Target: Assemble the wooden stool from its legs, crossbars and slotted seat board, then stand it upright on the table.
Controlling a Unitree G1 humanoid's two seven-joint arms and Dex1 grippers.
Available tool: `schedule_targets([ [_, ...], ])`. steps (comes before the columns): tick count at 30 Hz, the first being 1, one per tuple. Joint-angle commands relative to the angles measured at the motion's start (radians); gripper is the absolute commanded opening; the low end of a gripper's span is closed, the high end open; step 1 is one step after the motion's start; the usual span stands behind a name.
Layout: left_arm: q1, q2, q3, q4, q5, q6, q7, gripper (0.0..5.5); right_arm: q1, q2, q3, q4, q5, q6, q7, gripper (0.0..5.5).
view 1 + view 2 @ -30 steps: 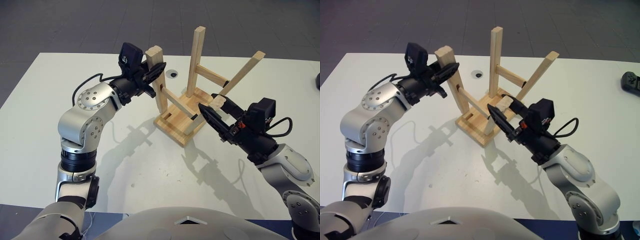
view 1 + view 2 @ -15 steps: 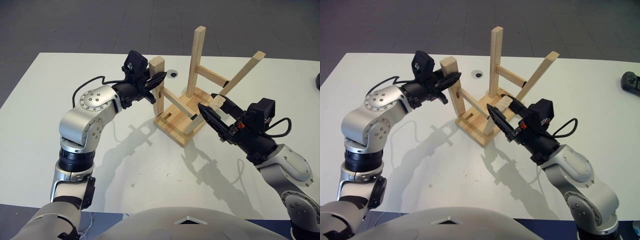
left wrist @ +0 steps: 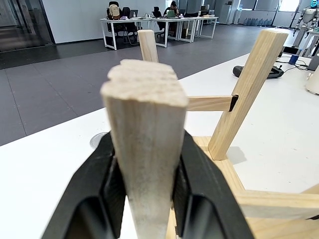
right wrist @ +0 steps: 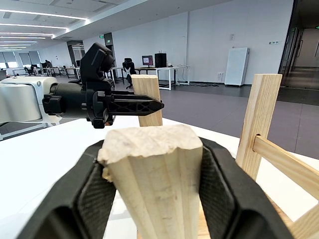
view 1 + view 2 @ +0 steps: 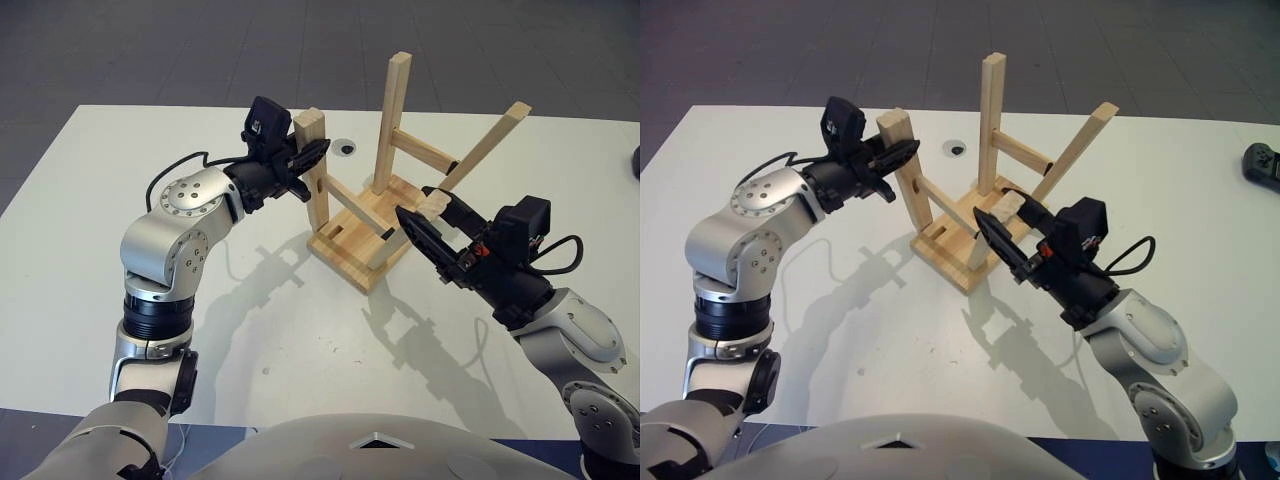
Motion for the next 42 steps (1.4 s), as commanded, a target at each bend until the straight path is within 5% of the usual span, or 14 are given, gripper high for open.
schedule_targets([
  [1, -0.013, -0.017, -0.009, -0.015, -0.017, 0.024, -0.007, 1.04, 0.030, 0.006, 0.040, 0.032, 0.011, 0.058, 0.003, 2.26],
  [42, -0.030, -0.042, -0.002, -0.049, -0.013, 0.036, -0.002, 1.04, 0.032, 0.022, 0.049, 0.024, -0.003, 0.063, -0.004, 2.26],
])
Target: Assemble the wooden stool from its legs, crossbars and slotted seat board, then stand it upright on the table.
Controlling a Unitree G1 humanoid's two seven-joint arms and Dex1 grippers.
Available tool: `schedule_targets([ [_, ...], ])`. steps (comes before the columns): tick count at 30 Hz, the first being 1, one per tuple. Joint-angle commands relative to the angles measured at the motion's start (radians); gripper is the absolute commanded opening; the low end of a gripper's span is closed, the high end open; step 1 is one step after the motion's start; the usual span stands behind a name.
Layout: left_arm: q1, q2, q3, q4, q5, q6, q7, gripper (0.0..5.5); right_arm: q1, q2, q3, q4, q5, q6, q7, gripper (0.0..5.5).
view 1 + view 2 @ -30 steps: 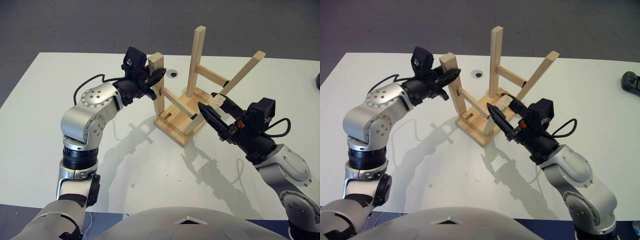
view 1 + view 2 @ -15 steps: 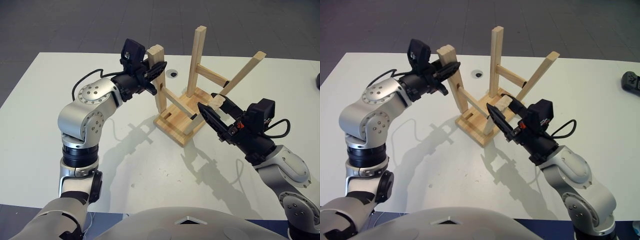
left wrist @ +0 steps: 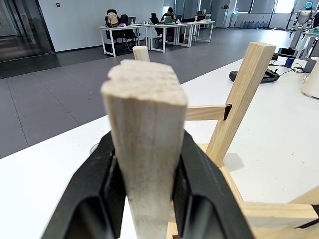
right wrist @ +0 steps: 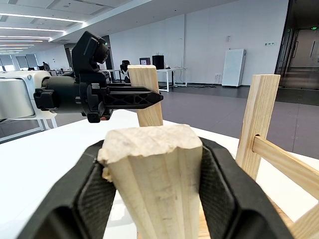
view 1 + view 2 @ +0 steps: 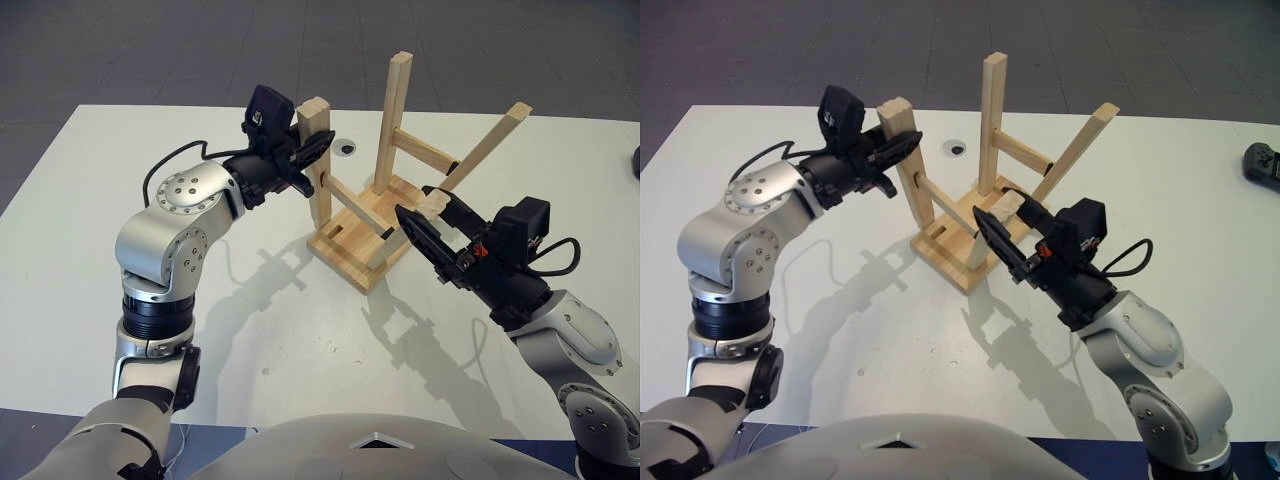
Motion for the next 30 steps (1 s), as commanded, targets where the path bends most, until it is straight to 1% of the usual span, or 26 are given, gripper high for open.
schedule_targets([
  [1, -0.013, -0.031, -0.016, -0.004, -0.021, 0.009, -0.004, 1.04, 0.028, 0.001, 0.039, 0.033, 0.016, 0.062, 0.005, 2.26],
  [8, 0.007, -0.019, -0.040, -0.026, -0.009, -0.015, -0.023, 1.04, 0.023, 0.004, 0.042, 0.040, 0.010, 0.061, 0.005, 2.26],
  [17, 0.019, -0.040, -0.032, 0.001, 0.016, -0.083, -0.015, 1.04, 0.020, 0.008, 0.045, 0.044, 0.004, 0.059, 0.007, 2.26],
  [21, 0.020, -0.018, -0.045, 0.012, 0.047, -0.110, -0.029, 1.04, 0.018, 0.007, 0.047, 0.045, 0.003, 0.060, 0.010, 2.26],
  [30, -0.015, -0.059, -0.013, -0.027, -0.031, -0.037, -0.033, 1.04, 0.024, 0.011, 0.048, 0.045, -0.002, 0.057, 0.008, 2.25],
])
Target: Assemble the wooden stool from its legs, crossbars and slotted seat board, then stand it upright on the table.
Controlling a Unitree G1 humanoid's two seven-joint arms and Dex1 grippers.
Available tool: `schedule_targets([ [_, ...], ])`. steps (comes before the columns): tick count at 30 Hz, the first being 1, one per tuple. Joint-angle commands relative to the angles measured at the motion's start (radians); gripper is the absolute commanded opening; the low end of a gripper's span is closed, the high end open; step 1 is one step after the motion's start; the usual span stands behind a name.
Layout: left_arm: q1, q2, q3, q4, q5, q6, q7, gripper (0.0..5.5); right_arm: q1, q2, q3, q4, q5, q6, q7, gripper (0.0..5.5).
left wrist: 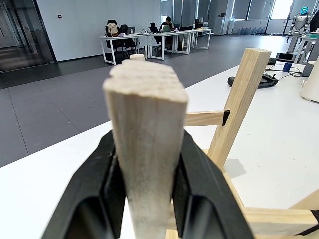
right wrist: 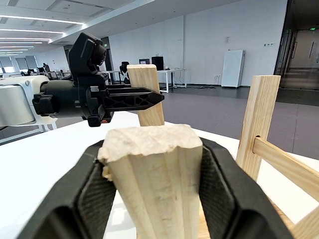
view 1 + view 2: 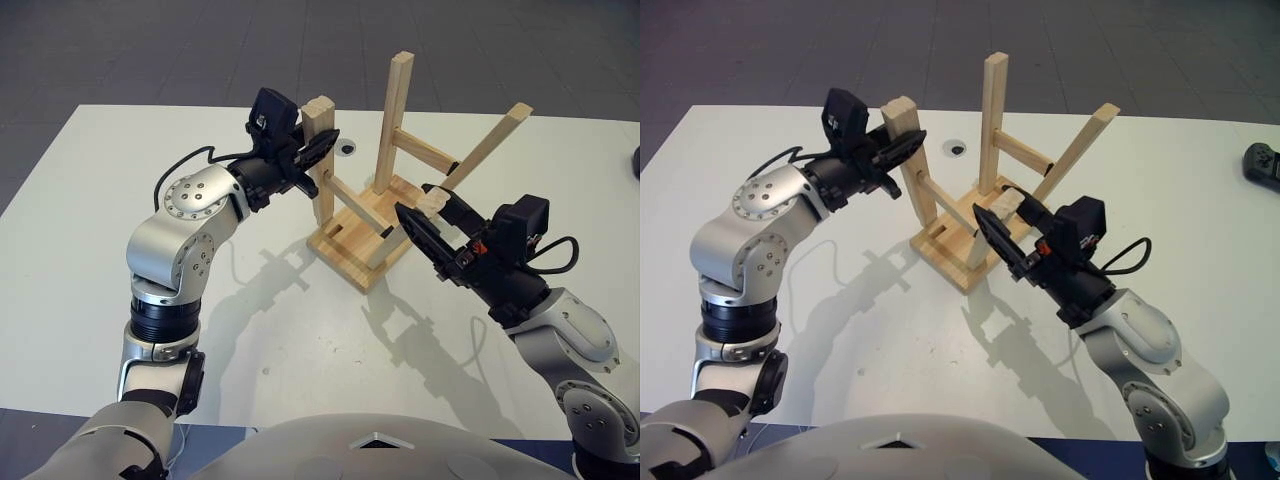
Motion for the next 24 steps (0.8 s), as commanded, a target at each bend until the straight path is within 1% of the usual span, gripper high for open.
schedule_targets([
  [1, -0.041, -0.035, 0.001, -0.038, -0.068, 0.025, -0.023, 1.04, 0.035, 0.003, 0.044, 0.035, 0.003, 0.056, 0.008, 2.25],
  [9, -0.033, -0.019, -0.027, -0.119, -0.097, 0.025, -0.092, 1.04, 0.042, 0.015, 0.036, 0.036, 0.005, 0.052, -0.002, 2.25],
  [14, 0.015, -0.007, -0.066, -0.155, -0.107, 0.036, -0.118, 1.04, 0.043, 0.021, 0.036, 0.038, 0.002, 0.048, -0.006, 2.25],
  [19, 0.025, -0.087, -0.013, -0.108, -0.141, 0.130, -0.021, 1.04, 0.045, 0.023, 0.034, 0.037, -0.002, 0.048, -0.009, 2.25],
  [24, 0.006, -0.161, 0.071, -0.062, -0.172, 0.207, 0.054, 1.04, 0.043, 0.025, 0.033, 0.039, -0.006, 0.049, -0.009, 2.25],
])
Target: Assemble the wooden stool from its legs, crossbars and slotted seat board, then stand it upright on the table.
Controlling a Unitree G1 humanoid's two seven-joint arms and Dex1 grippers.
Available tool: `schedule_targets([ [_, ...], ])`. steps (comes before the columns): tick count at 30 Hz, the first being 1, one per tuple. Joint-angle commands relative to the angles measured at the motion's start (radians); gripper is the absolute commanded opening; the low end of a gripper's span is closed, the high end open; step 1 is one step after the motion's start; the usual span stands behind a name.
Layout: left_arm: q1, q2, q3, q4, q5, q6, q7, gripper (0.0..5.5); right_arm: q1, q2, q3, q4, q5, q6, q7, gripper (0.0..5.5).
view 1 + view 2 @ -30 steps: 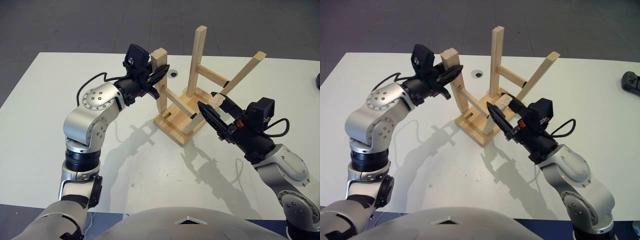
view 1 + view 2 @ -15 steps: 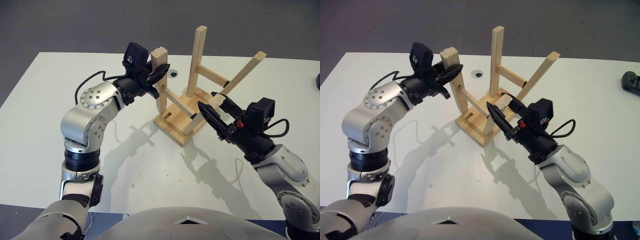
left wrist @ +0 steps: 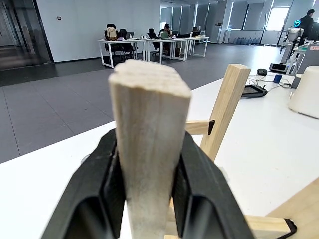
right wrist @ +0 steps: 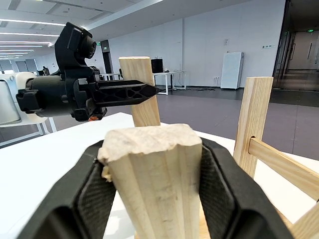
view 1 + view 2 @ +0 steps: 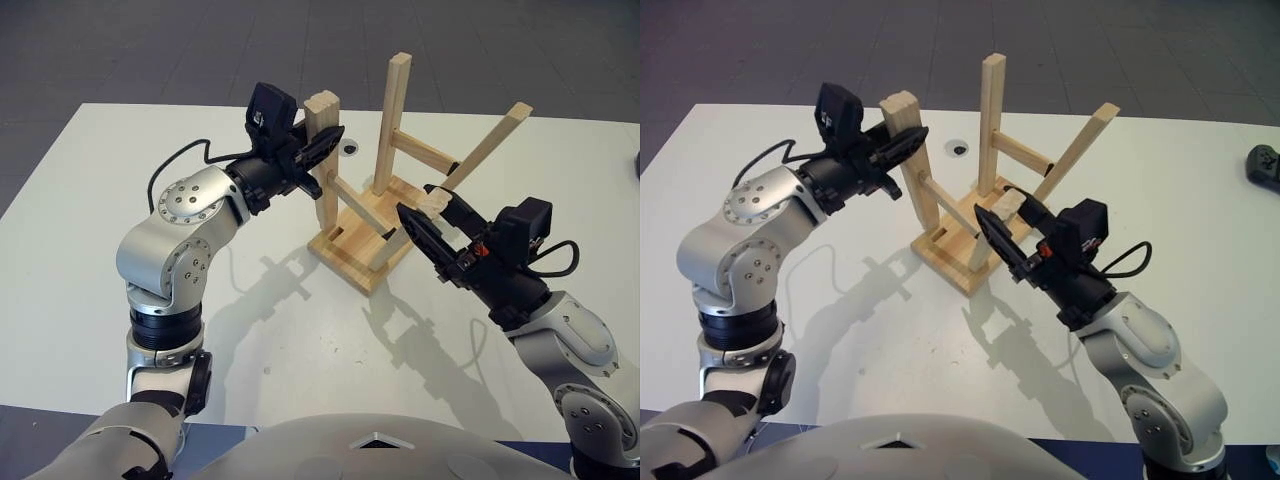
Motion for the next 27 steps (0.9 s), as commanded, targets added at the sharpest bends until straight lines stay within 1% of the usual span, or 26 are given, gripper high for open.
schedule_targets([
  [1, -0.005, -0.084, 0.012, 0.022, -0.116, 0.088, 0.006, 1.04, 0.026, 0.003, 0.034, 0.044, 0.008, 0.063, -0.005, 2.25],
  [6, 0.011, -0.067, 0.017, 0.008, -0.117, 0.113, 0.013, 1.04, 0.026, 0.001, 0.032, 0.045, 0.005, 0.063, -0.003, 2.25],
  [13, 0.027, -0.034, -0.023, -0.004, -0.098, 0.126, 0.008, 1.04, 0.022, -0.002, 0.027, 0.049, -0.003, 0.064, -0.003, 2.25],
  [19, 0.046, -0.064, 0.002, 0.018, -0.101, 0.164, 0.062, 1.04, 0.016, -0.006, 0.022, 0.060, -0.008, 0.063, 0.007, 2.25],
  [23, 0.047, -0.065, 0.010, 0.031, -0.104, 0.173, 0.073, 1.04, 0.021, -0.002, 0.024, 0.059, -0.012, 0.061, 0.007, 2.25],
  [27, 0.053, -0.042, -0.006, 0.034, -0.099, 0.169, 0.060, 1.04, 0.020, 0.000, 0.025, 0.064, -0.016, 0.059, 0.007, 2.25],
])
